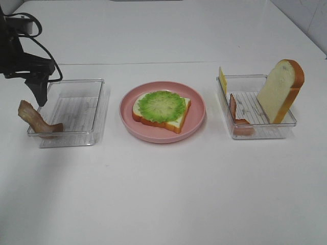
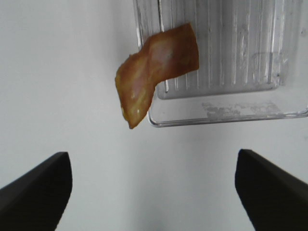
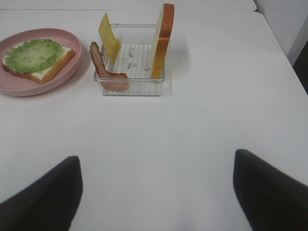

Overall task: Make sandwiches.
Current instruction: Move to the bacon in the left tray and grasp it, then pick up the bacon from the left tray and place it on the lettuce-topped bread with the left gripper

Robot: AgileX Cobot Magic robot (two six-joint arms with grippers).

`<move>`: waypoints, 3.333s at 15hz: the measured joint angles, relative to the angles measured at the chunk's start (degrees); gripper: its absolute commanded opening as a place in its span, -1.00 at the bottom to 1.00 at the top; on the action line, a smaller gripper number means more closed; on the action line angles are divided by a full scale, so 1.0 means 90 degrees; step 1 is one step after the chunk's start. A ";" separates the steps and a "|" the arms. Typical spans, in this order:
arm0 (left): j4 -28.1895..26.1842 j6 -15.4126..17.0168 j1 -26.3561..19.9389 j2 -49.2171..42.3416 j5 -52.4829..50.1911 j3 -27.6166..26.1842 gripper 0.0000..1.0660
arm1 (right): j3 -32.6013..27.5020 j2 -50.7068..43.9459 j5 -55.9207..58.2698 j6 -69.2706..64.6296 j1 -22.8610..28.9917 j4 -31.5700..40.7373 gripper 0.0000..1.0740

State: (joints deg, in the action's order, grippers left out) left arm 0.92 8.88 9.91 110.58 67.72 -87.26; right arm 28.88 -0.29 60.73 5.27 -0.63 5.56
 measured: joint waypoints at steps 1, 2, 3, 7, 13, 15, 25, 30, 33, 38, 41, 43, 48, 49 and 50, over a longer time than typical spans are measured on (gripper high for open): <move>0.0000 0.0000 0.0000 0.0006 -0.0070 0.0000 0.64 | 0.0000 0.0000 0.0000 0.0000 0.0000 0.0000 0.50; 0.0000 0.0000 0.0000 0.0019 -0.0083 0.0000 0.64 | 0.0000 0.0000 0.0000 0.0000 0.0000 0.0000 0.50; 0.0006 0.0000 0.0000 0.0089 -0.0083 0.0000 0.64 | 0.0000 0.0000 0.0000 0.0000 0.0000 0.0000 0.50; 0.0038 0.0000 0.0000 0.0522 -0.0395 0.0000 0.57 | 0.0000 0.0000 0.0000 0.0000 0.0000 0.0000 0.50; 0.0064 0.0000 0.0000 0.0885 -0.0777 0.0000 0.40 | 0.0000 0.0000 0.0000 0.0000 0.0000 0.0000 0.50; 0.0064 0.0000 0.0000 0.0885 -0.0847 0.0000 0.31 | 0.0000 0.0000 0.0000 0.0000 0.0000 0.0000 0.50; 0.0070 0.0000 0.0000 0.0885 -0.0891 0.0000 -0.61 | 0.0000 0.0000 0.0000 0.0000 0.0000 0.0000 0.50; 0.0070 0.0000 0.0000 0.0885 -0.0891 0.0000 -1.00 | 0.0000 0.0000 0.0000 0.0000 0.0000 0.0000 0.50; 0.0064 -0.0032 0.0000 0.0866 -0.0891 0.0000 -1.00 | 0.0000 0.0000 0.0000 0.0000 0.0000 0.0000 0.50; -0.0357 -0.0395 0.0000 0.0102 -0.1114 -0.0191 -1.00 | 0.0000 0.0000 0.0000 0.0000 0.0000 0.0000 0.50; -0.1407 -0.0987 0.0000 0.0032 -0.1324 -0.0516 -1.00 | 0.0000 0.0000 0.0000 0.0000 0.0000 0.0000 0.50; -0.2559 -0.1483 0.0000 0.0032 -0.1700 -0.0586 -1.00 | 0.0000 0.0000 0.0000 0.0000 0.0000 0.0000 0.50; -0.5220 -0.2928 0.0000 0.0032 -0.2534 -0.0586 -1.00 | 0.0000 0.0000 0.0000 0.0000 0.0000 0.0000 0.50; -0.6226 -0.3501 0.0013 0.0083 -0.2712 -0.0592 -1.00 | 0.0000 0.0000 0.0000 0.0000 0.0000 0.0000 0.50; -0.6589 -0.3699 0.0064 0.0172 -0.2737 -0.0592 -1.00 | 0.0000 0.0000 0.0000 0.0000 0.0000 0.0000 0.50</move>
State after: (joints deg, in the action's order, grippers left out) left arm -58.38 -24.41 10.49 112.13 43.09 -92.59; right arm 28.88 -0.29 60.73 5.27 -0.63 5.56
